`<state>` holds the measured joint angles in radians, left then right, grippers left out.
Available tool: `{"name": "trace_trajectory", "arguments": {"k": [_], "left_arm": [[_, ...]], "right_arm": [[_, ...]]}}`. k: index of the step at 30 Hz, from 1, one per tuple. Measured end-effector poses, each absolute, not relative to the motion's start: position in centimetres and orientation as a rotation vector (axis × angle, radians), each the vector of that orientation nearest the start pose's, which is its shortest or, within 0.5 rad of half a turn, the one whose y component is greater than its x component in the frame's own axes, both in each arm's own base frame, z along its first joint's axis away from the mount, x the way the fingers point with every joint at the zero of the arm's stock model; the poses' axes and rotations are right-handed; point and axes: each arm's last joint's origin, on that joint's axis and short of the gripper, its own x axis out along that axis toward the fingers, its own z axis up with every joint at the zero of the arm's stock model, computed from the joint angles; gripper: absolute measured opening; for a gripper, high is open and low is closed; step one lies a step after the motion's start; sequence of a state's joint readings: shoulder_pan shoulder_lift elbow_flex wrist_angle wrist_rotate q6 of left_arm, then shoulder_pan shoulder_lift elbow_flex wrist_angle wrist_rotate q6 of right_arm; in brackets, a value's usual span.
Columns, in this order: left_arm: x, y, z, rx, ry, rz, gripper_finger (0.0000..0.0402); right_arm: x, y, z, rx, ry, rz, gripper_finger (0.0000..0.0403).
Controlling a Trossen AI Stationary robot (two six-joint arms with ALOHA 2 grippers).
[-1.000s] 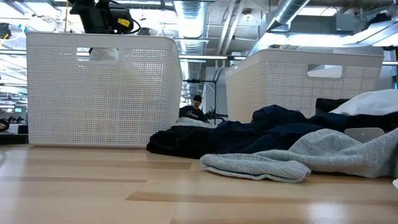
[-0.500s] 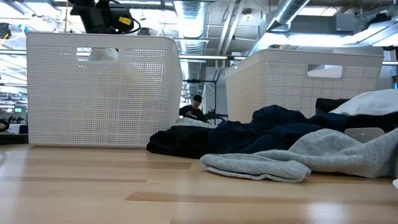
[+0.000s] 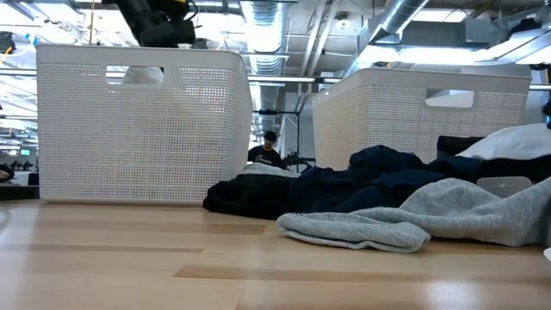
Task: Sort clothes
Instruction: Put the white sock into the left white bin
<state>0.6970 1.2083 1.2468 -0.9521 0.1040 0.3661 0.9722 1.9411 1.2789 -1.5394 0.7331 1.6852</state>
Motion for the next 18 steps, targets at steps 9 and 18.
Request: {"name": "trace_trajectory", "arguments": {"k": [9,18], "left_arm": [[19.2,12.2,35.9,0.042,0.88,0.286,0.0159],[20.7,9.4,37.0,0.095,0.833,0.162,0.0159]], "right_arm": [[17.8,22.8,16.2,-0.204,0.944,-0.861,0.0159],[17.7,22.5,15.7,-0.202,0.953,-0.878,0.0105]]}}
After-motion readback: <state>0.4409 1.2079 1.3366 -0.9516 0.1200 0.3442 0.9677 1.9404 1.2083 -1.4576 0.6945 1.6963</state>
